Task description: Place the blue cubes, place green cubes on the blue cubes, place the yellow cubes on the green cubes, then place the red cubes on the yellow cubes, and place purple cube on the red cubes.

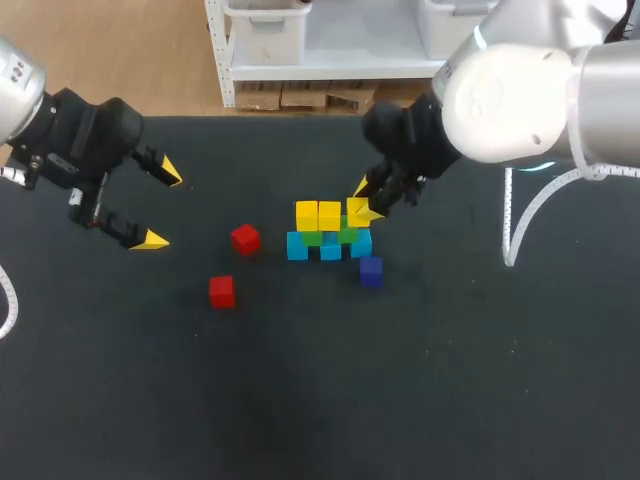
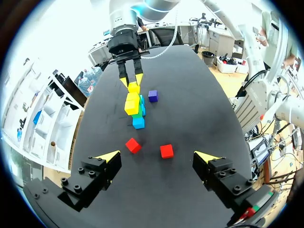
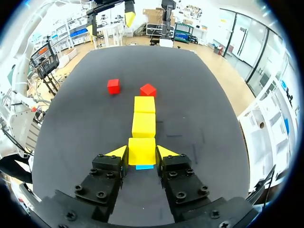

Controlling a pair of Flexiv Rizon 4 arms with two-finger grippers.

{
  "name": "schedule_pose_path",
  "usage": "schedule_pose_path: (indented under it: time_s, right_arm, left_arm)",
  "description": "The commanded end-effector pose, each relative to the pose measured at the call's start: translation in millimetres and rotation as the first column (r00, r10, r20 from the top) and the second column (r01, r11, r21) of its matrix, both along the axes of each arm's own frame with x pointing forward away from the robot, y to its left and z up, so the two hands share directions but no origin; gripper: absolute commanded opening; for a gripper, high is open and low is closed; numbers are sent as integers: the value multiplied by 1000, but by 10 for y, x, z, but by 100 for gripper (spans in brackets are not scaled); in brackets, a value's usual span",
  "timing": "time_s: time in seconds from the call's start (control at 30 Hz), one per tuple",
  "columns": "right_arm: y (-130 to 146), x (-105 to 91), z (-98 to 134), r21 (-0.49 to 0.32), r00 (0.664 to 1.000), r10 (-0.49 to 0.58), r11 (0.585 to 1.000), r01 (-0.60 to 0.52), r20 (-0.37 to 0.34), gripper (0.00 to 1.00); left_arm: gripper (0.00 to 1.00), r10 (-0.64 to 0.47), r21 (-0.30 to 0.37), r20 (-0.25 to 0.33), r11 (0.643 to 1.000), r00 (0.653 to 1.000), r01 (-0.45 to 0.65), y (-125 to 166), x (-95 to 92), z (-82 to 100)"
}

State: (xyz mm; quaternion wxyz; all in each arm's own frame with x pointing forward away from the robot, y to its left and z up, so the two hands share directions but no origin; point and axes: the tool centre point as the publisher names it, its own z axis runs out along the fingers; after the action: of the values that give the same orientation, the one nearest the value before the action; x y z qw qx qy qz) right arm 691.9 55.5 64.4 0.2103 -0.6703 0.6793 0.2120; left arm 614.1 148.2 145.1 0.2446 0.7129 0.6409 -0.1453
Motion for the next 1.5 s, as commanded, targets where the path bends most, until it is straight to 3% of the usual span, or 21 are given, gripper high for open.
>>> schedule_pose_path:
  time_s: [0.03, 1.5]
  right_arm:
    - [24, 17, -19, -2, 1000, 1, 1000, -1, -4, 0]
    - [85, 56, -54, -4, 1000, 16, 1000, -16, -16, 0]
  left_arm:
    - [100, -3, -5, 4, 1000, 1000, 3, 14, -2, -11]
    - [100, -3, -5, 4, 1000, 1000, 3, 14, -2, -11]
